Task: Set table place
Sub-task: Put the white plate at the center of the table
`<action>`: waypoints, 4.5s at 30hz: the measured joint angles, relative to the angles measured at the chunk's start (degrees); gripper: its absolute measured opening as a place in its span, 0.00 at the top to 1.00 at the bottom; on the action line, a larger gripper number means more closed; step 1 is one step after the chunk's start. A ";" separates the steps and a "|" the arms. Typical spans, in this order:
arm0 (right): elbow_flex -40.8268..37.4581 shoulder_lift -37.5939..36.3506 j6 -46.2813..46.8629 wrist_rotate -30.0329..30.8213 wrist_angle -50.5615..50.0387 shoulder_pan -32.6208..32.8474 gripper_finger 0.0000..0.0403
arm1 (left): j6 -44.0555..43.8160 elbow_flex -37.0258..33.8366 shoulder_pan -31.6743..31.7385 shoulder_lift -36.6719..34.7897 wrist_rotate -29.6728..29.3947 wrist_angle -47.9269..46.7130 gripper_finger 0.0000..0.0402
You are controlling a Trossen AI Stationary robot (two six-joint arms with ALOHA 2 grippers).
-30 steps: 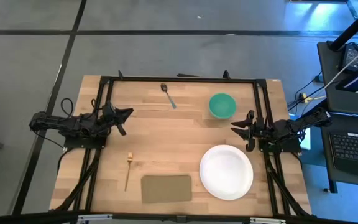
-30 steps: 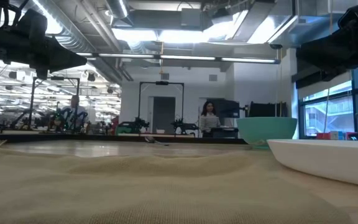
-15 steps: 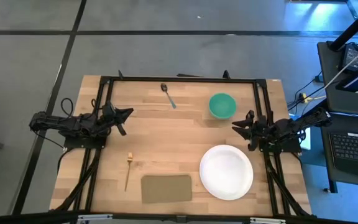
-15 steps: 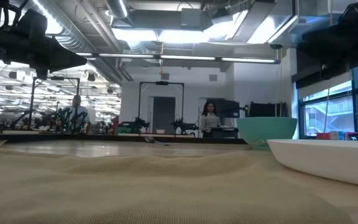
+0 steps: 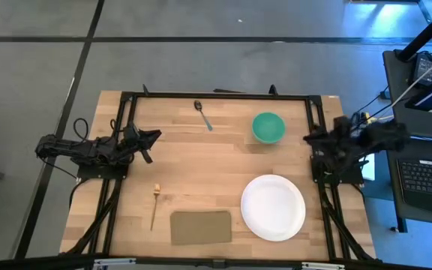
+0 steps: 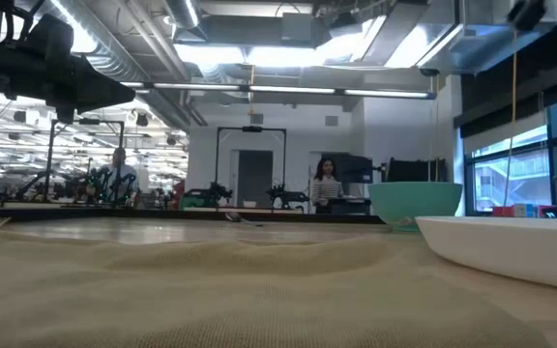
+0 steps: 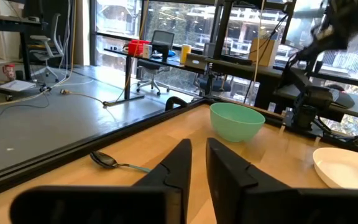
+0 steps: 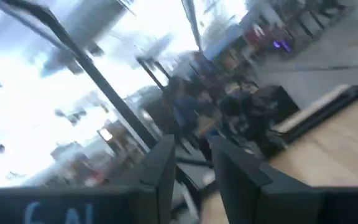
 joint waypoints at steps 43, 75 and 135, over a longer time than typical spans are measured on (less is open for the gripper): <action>0.24 54.51 26.24 -25.81 -42.11 -4.94 0.78 | -29.42 -0.07 -0.04 0.06 20.37 13.79 0.92; -4.98 54.68 29.39 -23.75 -32.03 -4.91 0.95 | -29.46 0.00 -0.04 0.06 18.32 14.38 0.96; 47.21 102.28 -3.30 -19.70 -34.97 -30.03 0.95 | -29.35 0.04 -0.02 0.06 16.52 26.52 0.98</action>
